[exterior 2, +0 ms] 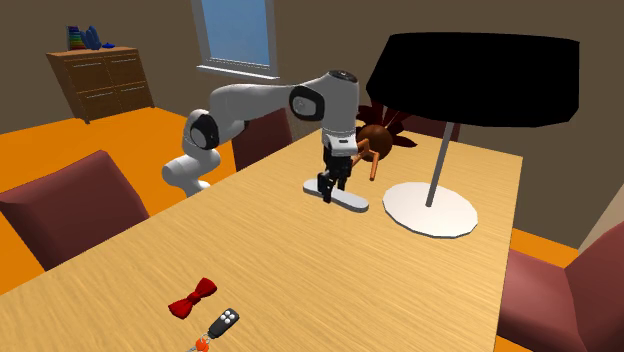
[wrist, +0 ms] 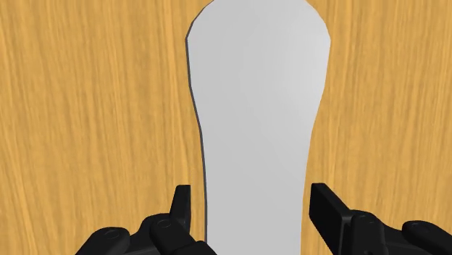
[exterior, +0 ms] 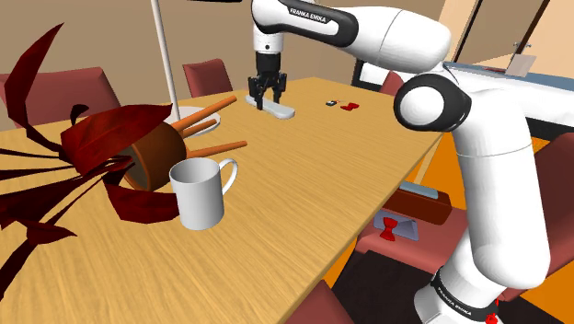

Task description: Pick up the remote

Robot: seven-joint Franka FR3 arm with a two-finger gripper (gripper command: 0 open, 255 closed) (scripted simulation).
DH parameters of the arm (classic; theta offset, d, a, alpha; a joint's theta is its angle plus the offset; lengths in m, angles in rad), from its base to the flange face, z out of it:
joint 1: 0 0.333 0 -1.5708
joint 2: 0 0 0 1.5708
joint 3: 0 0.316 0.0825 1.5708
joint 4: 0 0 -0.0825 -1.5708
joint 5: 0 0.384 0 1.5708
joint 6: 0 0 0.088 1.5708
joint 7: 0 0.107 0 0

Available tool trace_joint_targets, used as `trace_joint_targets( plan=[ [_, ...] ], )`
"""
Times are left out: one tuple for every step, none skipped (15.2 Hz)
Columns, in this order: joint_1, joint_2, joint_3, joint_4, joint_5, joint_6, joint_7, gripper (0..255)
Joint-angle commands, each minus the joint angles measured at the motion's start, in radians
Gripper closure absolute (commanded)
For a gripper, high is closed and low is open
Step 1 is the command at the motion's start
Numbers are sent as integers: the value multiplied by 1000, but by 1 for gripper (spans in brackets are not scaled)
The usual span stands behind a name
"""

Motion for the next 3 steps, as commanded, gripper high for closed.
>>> trace_joint_targets(
  plan=[
    [4, 30, -1, 81, -3, -51, -3, 255],
    [5, 33, -2, 89, -3, -56, -4, 255],
    [5, 33, -2, 89, -3, -56, -4, 255]
  ],
)
